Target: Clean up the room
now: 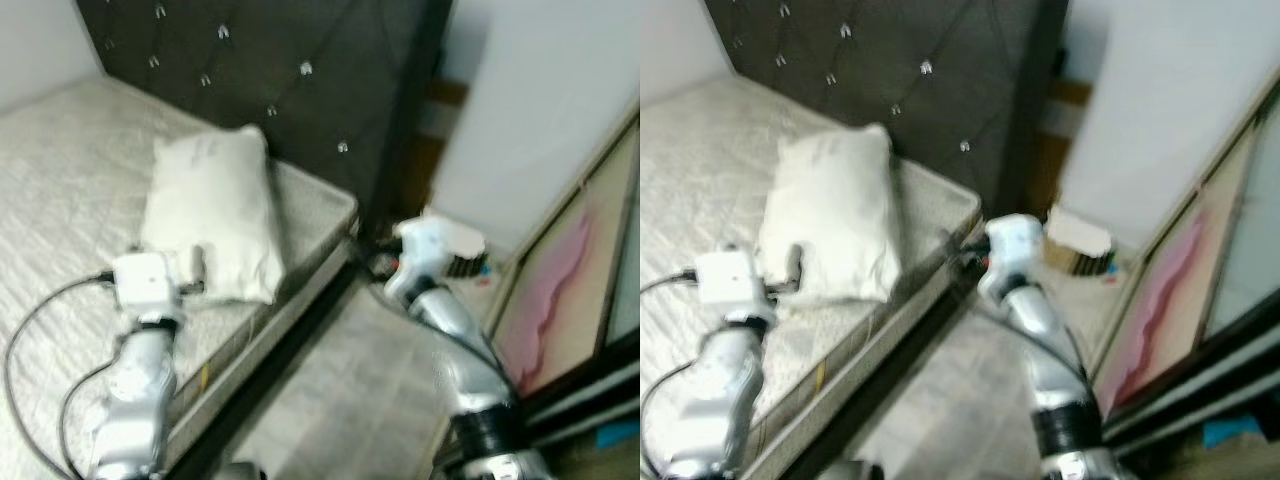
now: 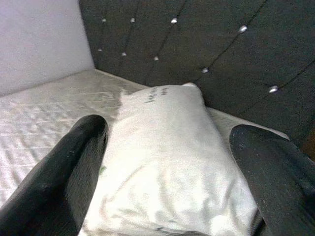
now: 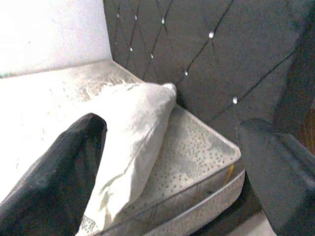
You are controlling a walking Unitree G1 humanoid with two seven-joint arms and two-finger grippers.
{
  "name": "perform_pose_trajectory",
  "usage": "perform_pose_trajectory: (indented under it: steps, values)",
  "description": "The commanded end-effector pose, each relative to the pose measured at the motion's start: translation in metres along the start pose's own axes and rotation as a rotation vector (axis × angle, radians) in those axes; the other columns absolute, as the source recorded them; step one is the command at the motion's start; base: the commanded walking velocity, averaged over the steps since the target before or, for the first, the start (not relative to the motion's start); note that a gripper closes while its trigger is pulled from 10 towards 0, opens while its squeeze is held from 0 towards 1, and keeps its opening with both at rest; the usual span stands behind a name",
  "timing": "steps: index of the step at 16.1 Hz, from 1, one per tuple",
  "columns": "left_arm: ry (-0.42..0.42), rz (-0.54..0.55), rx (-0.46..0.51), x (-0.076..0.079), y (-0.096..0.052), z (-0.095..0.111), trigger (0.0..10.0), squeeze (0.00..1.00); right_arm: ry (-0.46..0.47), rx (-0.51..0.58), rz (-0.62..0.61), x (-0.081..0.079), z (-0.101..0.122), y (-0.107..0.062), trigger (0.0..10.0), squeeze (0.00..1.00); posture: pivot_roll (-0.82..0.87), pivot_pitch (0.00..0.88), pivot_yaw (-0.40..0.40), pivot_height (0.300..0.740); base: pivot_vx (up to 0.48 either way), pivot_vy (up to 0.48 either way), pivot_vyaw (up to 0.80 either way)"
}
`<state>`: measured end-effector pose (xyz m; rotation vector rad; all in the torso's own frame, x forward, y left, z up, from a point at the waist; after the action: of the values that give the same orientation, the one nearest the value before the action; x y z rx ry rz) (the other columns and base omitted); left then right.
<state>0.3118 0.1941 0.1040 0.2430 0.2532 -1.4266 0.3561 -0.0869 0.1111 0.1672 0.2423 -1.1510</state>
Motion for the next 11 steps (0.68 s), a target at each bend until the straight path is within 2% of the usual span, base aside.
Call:
perform_pose_trajectory:
  steps: [1,4,8,11]
  values:
    - [-0.013,-0.024,0.024,0.0069,0.0001,0.0068,10.0,0.0,-0.009,0.0,-0.03,0.0122,0.0016,-0.0043,10.0,0.0,-0.06,0.0,-0.032,0.74,0.0,0.0,0.8]
    - [-0.027,-0.054,0.036,0.0128,-0.0028,0.0084,10.0,0.0,0.001,0.002,-0.025,0.0125,0.002,-0.0049,10.0,0.0,-0.06,0.0,-0.037,0.74,0.0,0.0,0.0]
    - [-0.032,-0.052,0.04,0.0107,-0.0042,0.0079,10.0,0.0,-0.001,-0.001,-0.016,0.0108,0.0009,-0.0051,10.0,0.0,-0.06,0.0,-0.038,0.74,0.0,0.0,0.0]
    - [-0.032,-0.057,0.052,0.0107,-0.0044,0.0094,10.0,0.0,-0.005,-0.001,-0.01,0.0097,0.0009,-0.0057,10.0,0.0,-0.06,0.0,-0.039,0.74,0.323,0.0,0.0]
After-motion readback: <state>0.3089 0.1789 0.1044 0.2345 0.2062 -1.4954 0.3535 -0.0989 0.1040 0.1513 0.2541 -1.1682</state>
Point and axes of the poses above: a point about 5 cm out from each wrist's last joint towards the gripper, its own y axis pointing out of the wrist towards the gripper, its own z axis along the axis of the wrist's last joint, x = y × z, the point moved 6 cm from there along y, pointing out of the wrist towards the gripper, and after that the axes turned 14 degrees about y, right-handed, at the moved point
